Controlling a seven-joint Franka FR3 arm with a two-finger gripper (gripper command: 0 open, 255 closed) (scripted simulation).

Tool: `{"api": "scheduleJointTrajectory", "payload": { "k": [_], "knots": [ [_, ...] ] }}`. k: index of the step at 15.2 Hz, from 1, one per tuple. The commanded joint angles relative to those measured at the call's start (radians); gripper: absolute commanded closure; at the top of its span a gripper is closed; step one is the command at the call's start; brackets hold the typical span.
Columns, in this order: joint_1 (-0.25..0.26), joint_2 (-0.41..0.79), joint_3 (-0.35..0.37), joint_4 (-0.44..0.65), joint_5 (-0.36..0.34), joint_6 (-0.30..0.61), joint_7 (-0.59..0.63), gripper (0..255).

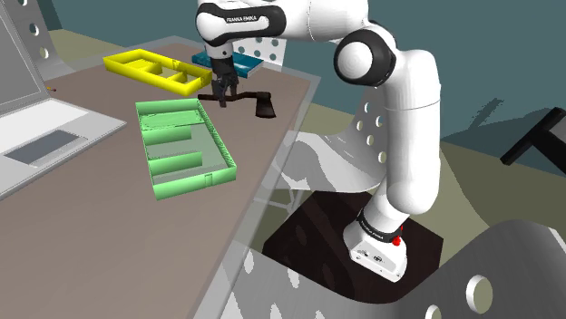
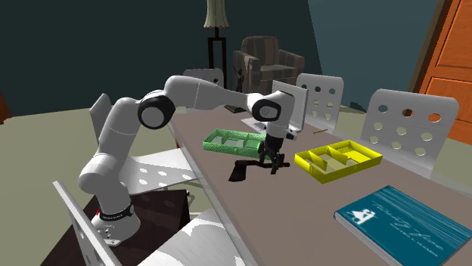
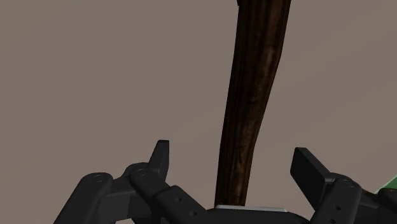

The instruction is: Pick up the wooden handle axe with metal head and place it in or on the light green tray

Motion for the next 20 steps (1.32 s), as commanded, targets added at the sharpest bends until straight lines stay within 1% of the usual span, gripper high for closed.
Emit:
{"api": "scheduleJointTrajectory", "payload": {
  "k": [1, 8, 9, 18, 20],
  "knots": [
    [0.000, -0.002, 0.000, -0.024, 0.000, 0.023, 0.001, 0],
    [0.000, -0.002, 0.000, -0.024, 0.000, 0.023, 0.001, 0],
    [0.000, -0.002, 0.000, -0.024, 0.000, 0.023, 0.001, 255],
    [0.000, -0.002, 0.000, -0.024, 0.000, 0.023, 0.001, 255],
    [0.000, -0.005, 0.000, -0.003, 0.000, -0.002, 0.000, 255]
  ]
}}
